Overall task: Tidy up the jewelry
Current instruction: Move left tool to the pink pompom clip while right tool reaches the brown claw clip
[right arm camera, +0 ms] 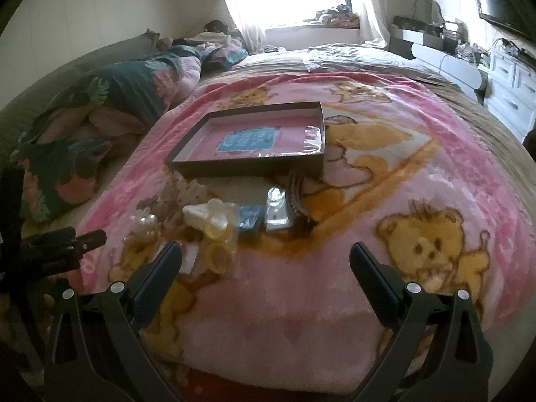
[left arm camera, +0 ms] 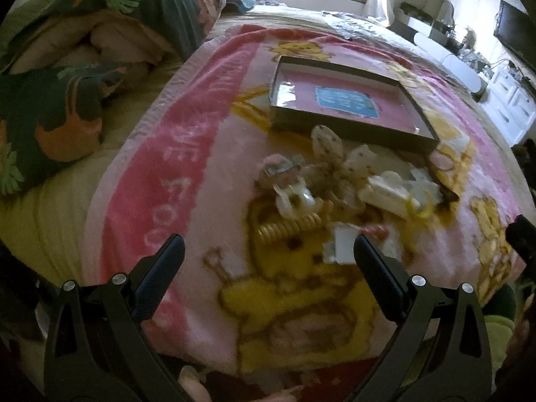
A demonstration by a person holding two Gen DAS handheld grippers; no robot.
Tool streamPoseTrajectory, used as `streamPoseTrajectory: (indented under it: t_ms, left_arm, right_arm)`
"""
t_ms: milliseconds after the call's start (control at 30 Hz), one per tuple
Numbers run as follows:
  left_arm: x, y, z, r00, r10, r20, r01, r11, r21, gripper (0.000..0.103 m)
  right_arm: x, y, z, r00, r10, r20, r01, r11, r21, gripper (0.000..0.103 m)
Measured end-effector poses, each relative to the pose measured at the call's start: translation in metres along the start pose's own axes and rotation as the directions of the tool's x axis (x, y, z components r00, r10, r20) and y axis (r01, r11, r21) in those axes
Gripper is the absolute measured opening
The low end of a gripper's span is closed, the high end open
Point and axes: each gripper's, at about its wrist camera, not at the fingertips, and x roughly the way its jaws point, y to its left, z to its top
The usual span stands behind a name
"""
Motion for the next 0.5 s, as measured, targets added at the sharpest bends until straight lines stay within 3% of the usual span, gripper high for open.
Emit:
streamPoseTrajectory:
  t_ms: [100,300,400,500]
  left_arm:
    - [0.012,0.008,0.015,1.000,0.003,-0.011,-0.003,1.000,-0.006,0.095]
    - [0.048,0.023,0.038,0.990,-0.112,-0.083,0.109,0.993,-0.042,0.095]
    - [0.068,0.023,0.045,0.983,-0.133,-0.123,0.128,0.990,-0.051,0.094]
    - [0.088,0.018,0.052,0.981,-0.123,-0.150,0.121,0.992,-0.020,0.084]
  right_arm:
    - [0.012,-0.006,0.012,1.000,-0.004,0.001,0.004,1.000,-0.001,0.099]
    - [0.037,-0.022,0.027,1.000,-0.010,-0.021,0.010,1.000,0.018,0.099]
    - [0.050,-0.030,0.032,0.999,-0.021,-0.036,0.022,0.999,0.026,0.099]
    - [0.062,-0.039,0.036,0.998,-0.035,-0.054,0.037,0.999,0.038,0.099]
